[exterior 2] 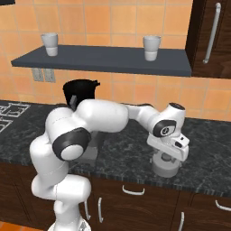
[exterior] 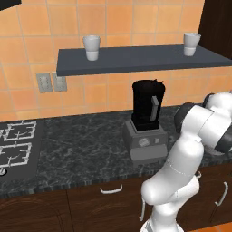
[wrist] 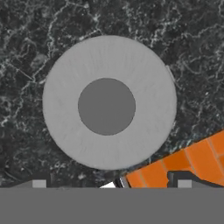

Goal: Close the lid blender by securely placing the lid on top.

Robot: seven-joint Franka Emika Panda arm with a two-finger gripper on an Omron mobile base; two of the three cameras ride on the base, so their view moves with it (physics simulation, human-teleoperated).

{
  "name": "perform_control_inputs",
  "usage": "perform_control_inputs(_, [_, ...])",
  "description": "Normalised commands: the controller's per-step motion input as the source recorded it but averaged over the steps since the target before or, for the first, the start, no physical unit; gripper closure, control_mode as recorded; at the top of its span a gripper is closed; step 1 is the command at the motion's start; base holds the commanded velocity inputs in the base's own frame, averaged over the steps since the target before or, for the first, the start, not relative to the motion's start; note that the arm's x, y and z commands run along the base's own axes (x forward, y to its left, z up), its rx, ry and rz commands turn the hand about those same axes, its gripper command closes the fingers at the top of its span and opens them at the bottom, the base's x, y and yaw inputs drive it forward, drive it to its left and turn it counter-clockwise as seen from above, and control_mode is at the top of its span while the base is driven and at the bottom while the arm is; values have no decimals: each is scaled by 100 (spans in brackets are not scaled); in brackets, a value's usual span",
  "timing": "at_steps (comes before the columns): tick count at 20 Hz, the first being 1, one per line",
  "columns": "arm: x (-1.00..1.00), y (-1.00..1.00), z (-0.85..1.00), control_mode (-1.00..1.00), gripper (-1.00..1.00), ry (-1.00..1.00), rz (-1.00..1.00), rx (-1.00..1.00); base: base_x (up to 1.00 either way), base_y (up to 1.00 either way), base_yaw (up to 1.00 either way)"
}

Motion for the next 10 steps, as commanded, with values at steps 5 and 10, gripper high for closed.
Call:
perform_control_inputs(5, [23,-9,-8,-100,-100,-4,5,5,0,0,0])
perform_control_inputs(10, [16,-13,-13,-100,-100,-4,4,4,0,0,0])
